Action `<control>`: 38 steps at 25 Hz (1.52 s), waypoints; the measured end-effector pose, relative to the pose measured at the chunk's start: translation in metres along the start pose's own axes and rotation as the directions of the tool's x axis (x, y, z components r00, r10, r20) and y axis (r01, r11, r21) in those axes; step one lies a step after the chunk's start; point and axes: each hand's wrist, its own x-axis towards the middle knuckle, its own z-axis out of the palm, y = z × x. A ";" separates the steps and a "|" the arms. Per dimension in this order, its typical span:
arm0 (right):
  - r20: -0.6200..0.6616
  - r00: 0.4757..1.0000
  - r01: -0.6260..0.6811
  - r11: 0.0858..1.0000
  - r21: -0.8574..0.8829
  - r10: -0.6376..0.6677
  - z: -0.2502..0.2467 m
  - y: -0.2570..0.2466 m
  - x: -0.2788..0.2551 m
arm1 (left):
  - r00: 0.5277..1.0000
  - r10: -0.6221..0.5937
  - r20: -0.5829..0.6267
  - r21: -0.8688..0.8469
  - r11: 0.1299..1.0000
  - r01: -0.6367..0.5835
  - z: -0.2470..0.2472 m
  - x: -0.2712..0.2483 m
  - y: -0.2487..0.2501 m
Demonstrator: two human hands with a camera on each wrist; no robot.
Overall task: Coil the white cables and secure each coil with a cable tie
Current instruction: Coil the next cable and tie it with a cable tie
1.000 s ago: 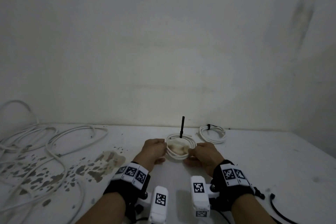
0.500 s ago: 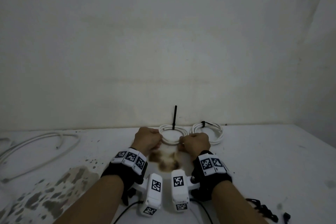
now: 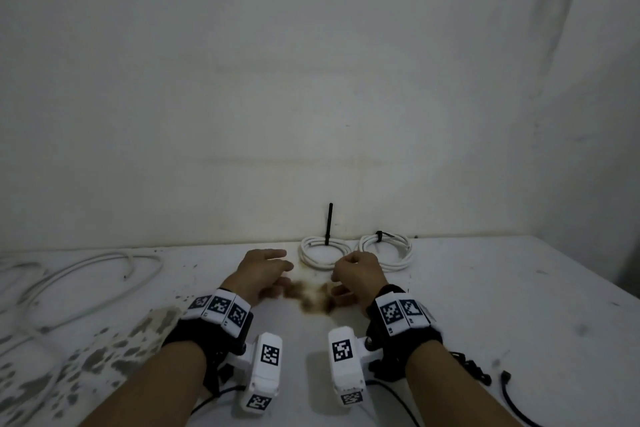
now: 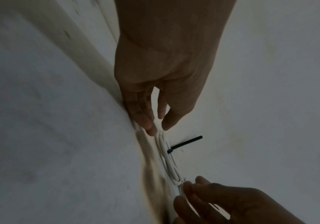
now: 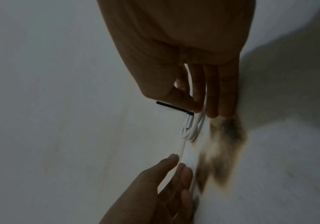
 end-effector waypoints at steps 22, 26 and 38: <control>0.907 0.403 0.908 0.075 -0.413 0.122 0.229 -0.073 -0.249 | 0.988 -0.013 -0.152 0.243 0.969 0.050 -0.327 -0.266 -0.066; 0.931 0.341 0.932 0.080 -0.353 0.130 0.247 -0.075 -0.258 | 0.997 -0.031 -0.072 0.322 0.945 0.052 -0.336 -0.275 -0.077; 0.607 0.415 0.765 0.621 0.171 -0.678 0.161 -0.218 -0.292 | 0.904 0.423 -0.055 0.532 0.779 -0.332 -0.283 -0.207 -0.028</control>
